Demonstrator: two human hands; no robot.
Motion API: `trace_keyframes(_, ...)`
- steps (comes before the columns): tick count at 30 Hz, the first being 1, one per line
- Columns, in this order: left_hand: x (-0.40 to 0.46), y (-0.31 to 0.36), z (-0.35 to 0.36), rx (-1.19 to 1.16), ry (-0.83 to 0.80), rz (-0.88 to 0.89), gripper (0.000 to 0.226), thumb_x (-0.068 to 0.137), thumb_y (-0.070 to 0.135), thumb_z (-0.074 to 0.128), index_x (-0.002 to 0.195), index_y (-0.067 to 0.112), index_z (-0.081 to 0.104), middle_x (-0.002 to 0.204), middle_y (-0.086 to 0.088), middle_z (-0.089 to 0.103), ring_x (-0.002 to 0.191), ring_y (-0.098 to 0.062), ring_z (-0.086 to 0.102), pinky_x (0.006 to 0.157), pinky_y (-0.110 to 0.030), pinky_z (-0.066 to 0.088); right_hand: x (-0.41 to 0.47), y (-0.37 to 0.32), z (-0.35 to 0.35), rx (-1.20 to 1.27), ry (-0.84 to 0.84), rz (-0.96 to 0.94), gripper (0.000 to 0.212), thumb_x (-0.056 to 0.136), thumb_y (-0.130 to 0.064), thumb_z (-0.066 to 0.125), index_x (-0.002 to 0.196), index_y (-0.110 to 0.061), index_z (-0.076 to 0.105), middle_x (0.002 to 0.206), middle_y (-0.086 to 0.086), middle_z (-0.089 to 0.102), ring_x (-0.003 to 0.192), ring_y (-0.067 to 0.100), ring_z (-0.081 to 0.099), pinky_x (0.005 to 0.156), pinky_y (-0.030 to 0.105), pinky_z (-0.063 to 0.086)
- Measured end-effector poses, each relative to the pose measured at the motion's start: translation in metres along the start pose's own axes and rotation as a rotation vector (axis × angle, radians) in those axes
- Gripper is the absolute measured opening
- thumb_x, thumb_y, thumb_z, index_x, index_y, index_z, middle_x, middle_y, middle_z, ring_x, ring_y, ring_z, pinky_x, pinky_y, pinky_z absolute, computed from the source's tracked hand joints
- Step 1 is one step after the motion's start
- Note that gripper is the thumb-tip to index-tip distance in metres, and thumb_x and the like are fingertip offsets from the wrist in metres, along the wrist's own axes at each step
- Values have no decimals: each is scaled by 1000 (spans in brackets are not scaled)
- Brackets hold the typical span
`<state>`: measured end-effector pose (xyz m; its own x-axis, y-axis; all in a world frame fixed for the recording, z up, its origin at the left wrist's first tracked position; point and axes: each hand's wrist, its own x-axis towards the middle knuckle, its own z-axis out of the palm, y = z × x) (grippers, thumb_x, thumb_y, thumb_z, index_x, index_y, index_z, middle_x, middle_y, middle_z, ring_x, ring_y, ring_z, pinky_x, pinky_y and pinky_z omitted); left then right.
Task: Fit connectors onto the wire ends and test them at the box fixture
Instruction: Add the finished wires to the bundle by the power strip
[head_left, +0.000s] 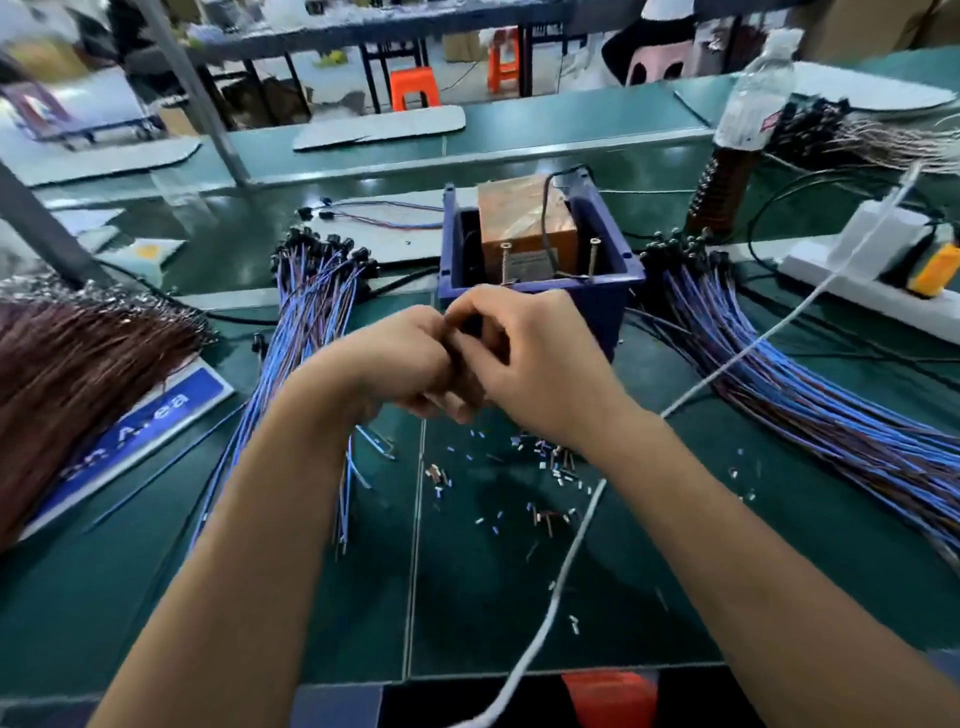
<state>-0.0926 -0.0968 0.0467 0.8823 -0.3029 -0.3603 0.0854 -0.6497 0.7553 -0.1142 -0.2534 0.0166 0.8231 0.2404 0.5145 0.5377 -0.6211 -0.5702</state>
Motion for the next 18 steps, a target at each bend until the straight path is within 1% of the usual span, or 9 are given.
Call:
trace_keyframes(2,8,-24,-19,50,261,-86,29,84,-11,43,74,6,64,69,-12,70,58,-22,64,41,-17,37,13,-13,27,-37,-163,4,25,96,-20,66,120,-17,67,83,5,70,74,30,64,71,43,56)
trace_keyframes(3,14,-36,-27,131,436,-123,23,86,-4,50,77,6,68,75,-16,71,65,-26,65,48,-22,46,20,-21,41,-58,-230,11,27,96,-20,64,123,-16,63,91,11,71,78,34,66,72,45,57)
trace_keyframes(4,21,-46,-34,254,621,-156,17,86,3,56,84,7,73,84,-18,72,77,-31,68,62,-30,55,27,-26,53,-86,-290,32,30,96,-18,63,126,-15,58,98,15,69,83,37,66,74,45,57)
trace_keyframes(5,28,-55,-40,365,774,-186,17,86,10,59,94,9,75,95,-19,72,92,-36,68,79,-37,58,35,-31,64,-112,-350,61,32,97,-16,62,127,-14,54,103,17,66,88,39,65,75,44,56)
trace_keyframes(7,40,-69,-51,496,944,-226,25,89,17,61,111,8,69,113,-22,67,111,-41,61,97,-43,49,52,-38,86,-110,-449,133,30,97,-13,60,122,-12,44,102,17,60,93,40,63,72,42,50)
trace_keyframes(10,62,-80,-68,633,1030,-259,34,87,18,63,120,12,60,126,-21,55,120,-39,48,99,-41,37,71,-40,112,-103,-540,242,31,99,-11,55,125,-8,38,110,21,62,102,45,63,72,39,41)
trace_keyframes(12,76,-84,-77,694,1009,-286,38,87,19,65,124,15,57,131,-19,50,124,-39,44,100,-42,38,78,-38,124,-167,-575,271,36,101,-13,54,131,-3,38,119,24,66,108,44,65,75,38,38)
trace_keyframes(15,91,-89,-86,740,952,-275,35,91,16,59,125,11,56,133,-21,50,126,-40,44,101,-47,42,84,-35,129,-167,-586,303,31,102,-15,48,129,-1,40,117,25,68,104,42,68,74,38,40)
trace_keyframes(18,98,-95,-96,761,951,-283,31,93,17,63,122,9,57,129,-21,56,123,-40,51,98,-44,45,87,-34,130,-148,-578,320,28,102,-14,44,126,0,41,111,27,69,97,44,70,73,42,45)
